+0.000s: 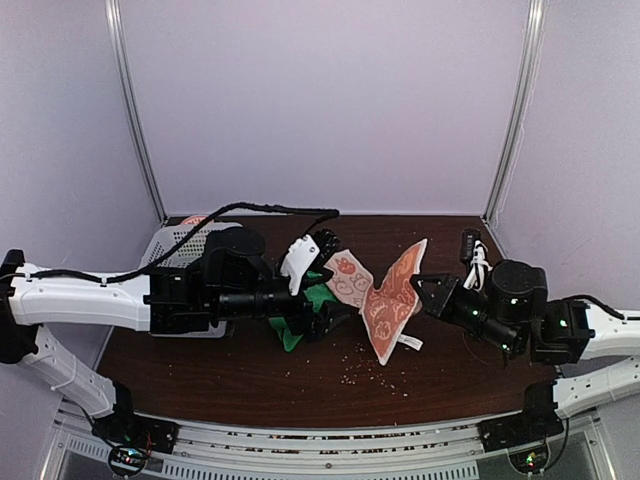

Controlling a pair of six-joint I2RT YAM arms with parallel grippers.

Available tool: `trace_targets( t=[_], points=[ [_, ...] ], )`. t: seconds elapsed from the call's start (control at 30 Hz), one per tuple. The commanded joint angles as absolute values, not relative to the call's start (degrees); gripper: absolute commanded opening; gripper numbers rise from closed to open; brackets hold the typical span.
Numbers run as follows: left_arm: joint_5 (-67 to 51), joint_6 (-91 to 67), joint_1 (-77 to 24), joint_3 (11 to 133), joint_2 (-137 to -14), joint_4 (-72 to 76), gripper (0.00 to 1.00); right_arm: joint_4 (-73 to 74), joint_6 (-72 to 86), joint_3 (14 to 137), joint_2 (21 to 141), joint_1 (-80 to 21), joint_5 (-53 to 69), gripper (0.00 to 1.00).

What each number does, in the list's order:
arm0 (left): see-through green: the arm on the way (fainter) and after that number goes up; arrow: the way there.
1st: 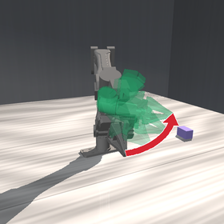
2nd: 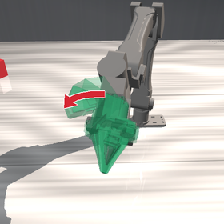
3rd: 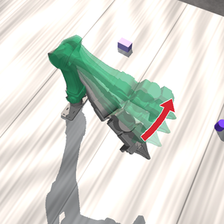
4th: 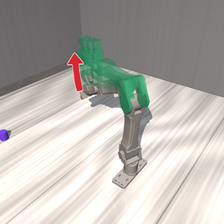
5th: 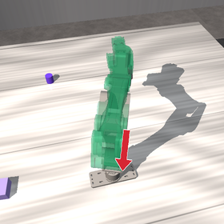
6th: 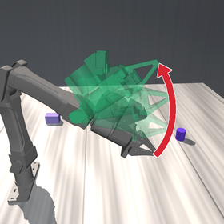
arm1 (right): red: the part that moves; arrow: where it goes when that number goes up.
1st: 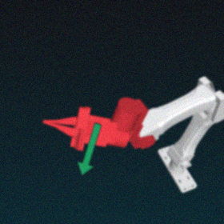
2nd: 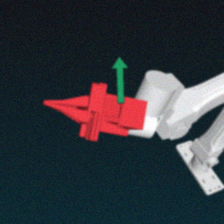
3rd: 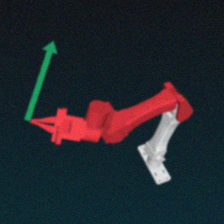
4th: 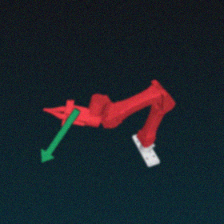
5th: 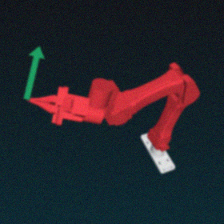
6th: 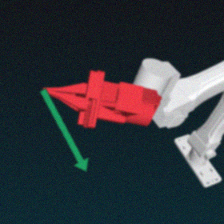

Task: Roll the towels
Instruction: Place the towel at the center of the board.

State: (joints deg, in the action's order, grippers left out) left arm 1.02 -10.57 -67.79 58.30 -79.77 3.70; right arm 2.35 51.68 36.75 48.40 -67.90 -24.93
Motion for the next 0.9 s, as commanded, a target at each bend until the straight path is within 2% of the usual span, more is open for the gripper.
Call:
trace_targets(
  t=[0.0,0.17,0.47,0.67,0.87],
  points=[
    [2.74,-7.9,-67.32,58.92,-80.77,15.32,0.91,2.54,58.36,40.22,49.25,-67.96,-26.47,0.0],
    [0.96,-8.71,-67.32,60.15,-83.42,15.63,0.91,1.94,63.81,41.07,50.87,-67.88,-27.15,0.0],
    [-1.16,-12.41,-67.79,51.26,-80.91,18.62,0.89,1.86,70.03,37.89,54.08,-61.74,-25.68,0.0],
    [5.3,-13.04,-67.85,45.98,-77.26,15.73,0.89,14.62,65.62,37.24,55.13,-55.11,-28.58,0.0],
    [9.34,-14.45,-67.85,42.66,-77.25,13.52,0.89,26.54,63.83,34.68,53.41,-53.38,-30.08,0.0]
  ],
)
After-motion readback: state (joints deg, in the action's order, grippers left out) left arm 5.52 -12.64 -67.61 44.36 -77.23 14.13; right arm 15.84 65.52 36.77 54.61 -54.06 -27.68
